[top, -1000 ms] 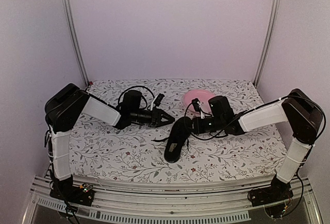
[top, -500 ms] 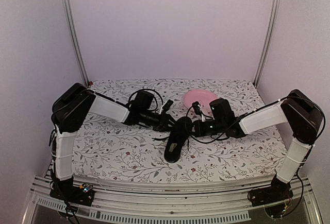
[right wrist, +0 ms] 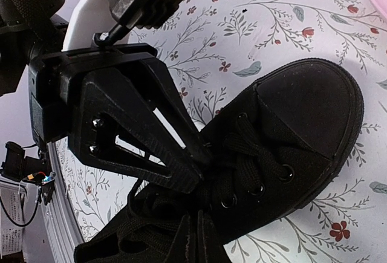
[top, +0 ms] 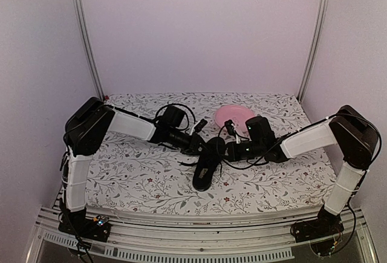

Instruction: Tie the shoes

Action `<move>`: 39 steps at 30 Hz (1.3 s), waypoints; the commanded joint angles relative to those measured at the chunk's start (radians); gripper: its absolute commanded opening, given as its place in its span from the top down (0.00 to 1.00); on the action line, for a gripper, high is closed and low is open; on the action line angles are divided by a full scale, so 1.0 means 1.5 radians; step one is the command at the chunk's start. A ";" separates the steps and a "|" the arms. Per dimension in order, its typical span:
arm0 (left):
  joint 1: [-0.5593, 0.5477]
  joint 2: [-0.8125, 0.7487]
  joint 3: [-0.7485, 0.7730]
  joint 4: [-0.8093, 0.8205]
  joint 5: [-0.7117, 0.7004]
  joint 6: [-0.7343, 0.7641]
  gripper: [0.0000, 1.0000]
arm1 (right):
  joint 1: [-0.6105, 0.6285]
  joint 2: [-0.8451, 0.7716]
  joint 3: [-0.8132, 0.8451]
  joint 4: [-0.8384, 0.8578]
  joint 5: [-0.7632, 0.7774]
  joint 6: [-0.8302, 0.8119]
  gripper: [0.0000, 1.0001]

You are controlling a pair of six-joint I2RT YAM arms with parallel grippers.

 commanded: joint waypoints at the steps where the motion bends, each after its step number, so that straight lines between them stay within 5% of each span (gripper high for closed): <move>1: -0.018 -0.004 0.007 -0.025 0.023 0.035 0.82 | 0.005 -0.002 -0.008 0.016 0.001 0.008 0.98; 9: -0.004 -0.097 -0.068 0.031 -0.069 0.042 0.62 | 0.018 -0.044 0.009 0.014 -0.006 -0.005 0.98; 23: 0.019 -0.145 -0.151 0.091 -0.103 0.017 0.59 | 0.064 0.012 0.101 -0.026 -0.016 -0.063 0.95; 25: 0.019 -0.141 -0.152 0.105 -0.092 0.009 0.59 | 0.065 0.004 0.099 -0.034 -0.012 -0.068 0.89; 28: 0.019 -0.134 -0.152 0.119 -0.083 -0.001 0.59 | 0.065 -0.025 0.095 -0.052 0.006 -0.080 0.62; 31: 0.022 -0.135 -0.153 0.127 -0.088 -0.005 0.59 | 0.064 -0.065 0.086 -0.072 0.038 -0.095 0.47; 39: 0.041 -0.141 -0.172 0.161 -0.078 -0.019 0.58 | 0.035 -0.109 0.016 -0.072 0.058 -0.104 0.37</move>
